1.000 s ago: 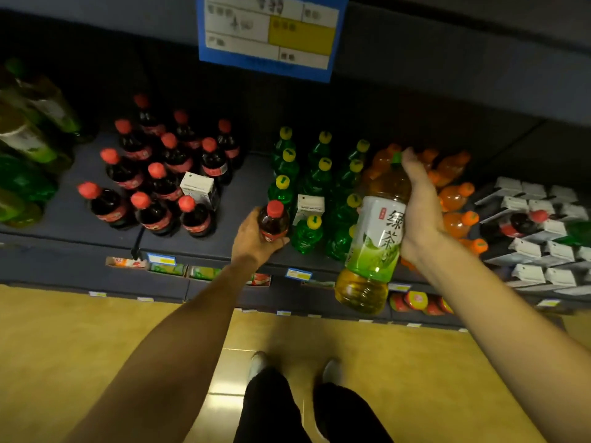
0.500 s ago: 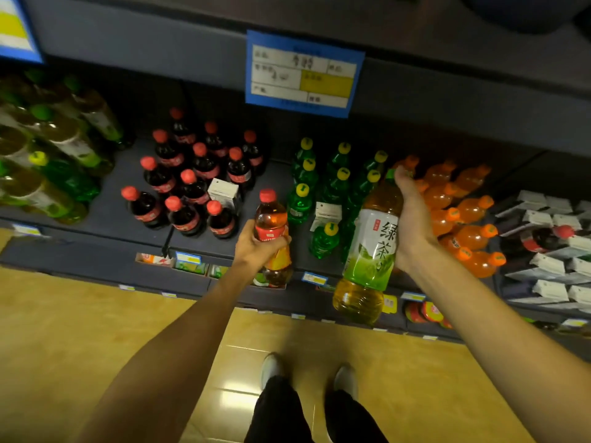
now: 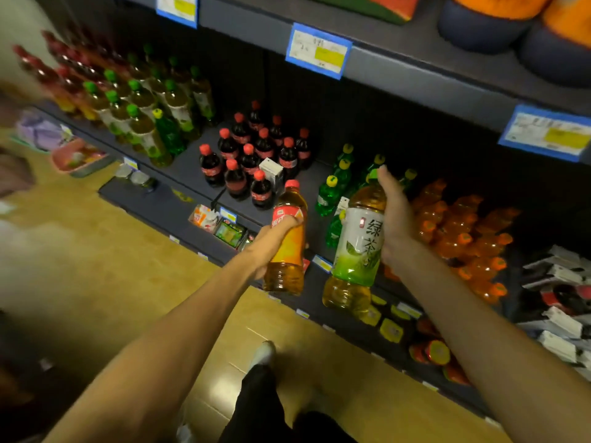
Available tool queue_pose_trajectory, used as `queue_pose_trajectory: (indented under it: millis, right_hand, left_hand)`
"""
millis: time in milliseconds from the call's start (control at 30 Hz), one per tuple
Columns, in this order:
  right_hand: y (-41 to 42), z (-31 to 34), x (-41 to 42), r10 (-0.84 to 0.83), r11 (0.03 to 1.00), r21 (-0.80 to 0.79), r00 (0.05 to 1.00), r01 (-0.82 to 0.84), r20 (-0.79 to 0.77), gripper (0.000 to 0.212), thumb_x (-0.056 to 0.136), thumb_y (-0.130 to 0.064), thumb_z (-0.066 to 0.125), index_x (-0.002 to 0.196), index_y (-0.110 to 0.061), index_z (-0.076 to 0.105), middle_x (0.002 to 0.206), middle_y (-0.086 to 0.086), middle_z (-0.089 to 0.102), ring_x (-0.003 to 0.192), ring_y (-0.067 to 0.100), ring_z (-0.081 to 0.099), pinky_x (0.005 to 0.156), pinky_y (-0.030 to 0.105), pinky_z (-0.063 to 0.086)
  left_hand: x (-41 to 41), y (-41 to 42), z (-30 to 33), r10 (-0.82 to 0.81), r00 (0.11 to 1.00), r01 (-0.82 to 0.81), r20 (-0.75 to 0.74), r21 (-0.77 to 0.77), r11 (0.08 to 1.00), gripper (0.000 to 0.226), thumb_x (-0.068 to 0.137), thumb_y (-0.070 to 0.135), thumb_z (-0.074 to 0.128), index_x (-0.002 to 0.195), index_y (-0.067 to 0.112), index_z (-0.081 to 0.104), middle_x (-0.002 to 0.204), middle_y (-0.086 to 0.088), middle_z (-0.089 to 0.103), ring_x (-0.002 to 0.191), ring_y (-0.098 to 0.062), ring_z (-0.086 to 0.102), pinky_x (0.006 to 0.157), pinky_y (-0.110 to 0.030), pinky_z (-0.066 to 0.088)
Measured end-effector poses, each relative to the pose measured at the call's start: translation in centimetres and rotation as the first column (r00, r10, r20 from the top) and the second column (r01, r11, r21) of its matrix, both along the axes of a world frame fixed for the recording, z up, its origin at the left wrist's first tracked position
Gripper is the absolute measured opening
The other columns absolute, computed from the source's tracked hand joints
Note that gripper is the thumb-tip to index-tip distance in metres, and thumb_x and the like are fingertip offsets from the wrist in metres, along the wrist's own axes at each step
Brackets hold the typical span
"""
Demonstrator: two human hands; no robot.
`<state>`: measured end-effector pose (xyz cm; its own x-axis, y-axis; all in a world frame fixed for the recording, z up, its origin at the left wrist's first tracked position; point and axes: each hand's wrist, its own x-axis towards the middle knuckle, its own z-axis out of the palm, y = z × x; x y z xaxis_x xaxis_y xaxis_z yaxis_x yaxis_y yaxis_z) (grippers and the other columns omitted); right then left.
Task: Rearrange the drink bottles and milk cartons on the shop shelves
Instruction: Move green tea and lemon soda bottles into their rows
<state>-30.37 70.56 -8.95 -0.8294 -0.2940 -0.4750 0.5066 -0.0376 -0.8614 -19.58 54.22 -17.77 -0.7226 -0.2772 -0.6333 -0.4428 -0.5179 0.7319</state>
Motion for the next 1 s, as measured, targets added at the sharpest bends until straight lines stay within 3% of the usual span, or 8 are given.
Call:
queue_pose_trajectory:
  millis: [200,367,467,600,700,833,933,1000]
  right_hand:
    - [1.1,1.4,1.9,0.168,0.985,-0.045,0.983,-0.165,0.071,0.081,0.071,-0.064,0.074,0.125,-0.005,0.061,0.094,0.016,0.067,0.070,0.029,0.069,0.060,0.037,0.058]
    - [-2.5,2.6,4.0,0.306,0.951,-0.047,0.951,-0.305,0.042,0.067,0.076,-0.059,0.073,0.115,-0.006,0.063,0.082,0.017,0.064,0.065,0.031,0.067,0.058,0.037,0.057]
    - [-6.8,3.0,5.7,0.386,0.921,-0.054,0.922,-0.385,0.019,0.051,0.077,-0.057,0.074,0.101,-0.012,0.067,0.084,0.019,0.065,0.066,0.033,0.065,0.062,0.041,0.058]
    - [-14.5,2.0,8.7,0.468,0.884,-0.026,0.883,-0.468,0.018,0.090,0.059,-0.066,0.081,0.123,-0.007,0.062,0.095,0.016,0.068,0.082,0.034,0.069,0.075,0.049,0.059]
    - [-20.9,1.2,11.2,0.532,0.846,-0.003,0.846,-0.533,0.038,0.094,0.054,-0.070,0.081,0.125,-0.013,0.059,0.103,0.010,0.070,0.092,0.031,0.070,0.083,0.046,0.057]
    - [-29.7,0.3,15.1,0.605,0.796,-0.064,0.792,-0.601,0.081,0.078,0.065,-0.061,0.080,0.119,-0.008,0.060,0.076,0.010,0.067,0.064,0.027,0.068,0.061,0.037,0.056]
    - [-36.0,-0.8,17.7,0.639,0.769,-0.046,0.762,-0.638,0.106,0.109,0.045,-0.071,0.084,0.127,-0.003,0.061,0.093,0.019,0.070,0.074,0.033,0.070,0.071,0.051,0.059]
    - [-39.5,-0.6,19.0,0.637,0.770,-0.026,0.765,-0.638,0.099,0.094,0.057,-0.066,0.082,0.121,0.001,0.065,0.095,0.021,0.071,0.075,0.033,0.070,0.076,0.053,0.059]
  left_hand:
    - [4.1,3.0,2.4,0.166,0.985,-0.167,-0.052,-0.014,0.986,0.062,0.078,0.042,0.076,0.122,0.006,0.050,0.097,-0.023,0.064,0.077,-0.036,0.067,0.078,-0.052,0.057]
    - [8.0,2.0,4.5,0.381,0.923,-0.384,-0.053,-0.178,0.906,0.043,0.081,0.032,0.076,0.110,0.005,0.059,0.088,-0.015,0.067,0.067,-0.026,0.066,0.066,-0.039,0.059]
    - [10.6,-0.5,5.2,0.467,0.882,-0.468,-0.057,-0.207,0.859,0.035,0.079,0.029,0.079,0.102,0.009,0.061,0.081,-0.010,0.067,0.063,-0.023,0.066,0.060,-0.034,0.056]
    - [14.9,-5.2,5.7,0.559,0.828,-0.552,-0.051,-0.258,0.793,0.025,0.082,0.027,0.078,0.094,0.013,0.060,0.077,-0.006,0.064,0.063,-0.020,0.063,0.058,-0.030,0.056]
    - [18.3,-9.8,6.0,0.598,0.800,-0.585,-0.047,-0.281,0.761,0.027,0.083,0.029,0.077,0.095,0.014,0.058,0.082,-0.011,0.064,0.073,-0.028,0.064,0.071,-0.042,0.057]
    - [22.7,-17.2,6.6,0.603,0.797,-0.586,-0.045,-0.305,0.751,0.023,0.086,0.030,0.073,0.092,0.016,0.056,0.084,-0.012,0.062,0.076,-0.029,0.062,0.069,-0.039,0.056]
    - [25.2,-22.8,6.9,0.575,0.816,-0.555,-0.048,-0.338,0.760,0.023,0.087,0.031,0.072,0.094,0.017,0.056,0.086,-0.011,0.062,0.079,-0.028,0.063,0.072,-0.038,0.055]
    - [26.3,-26.4,7.1,0.555,0.830,-0.537,-0.057,-0.352,0.767,0.025,0.087,0.032,0.071,0.099,0.018,0.055,0.089,-0.011,0.062,0.080,-0.028,0.063,0.070,-0.037,0.056]
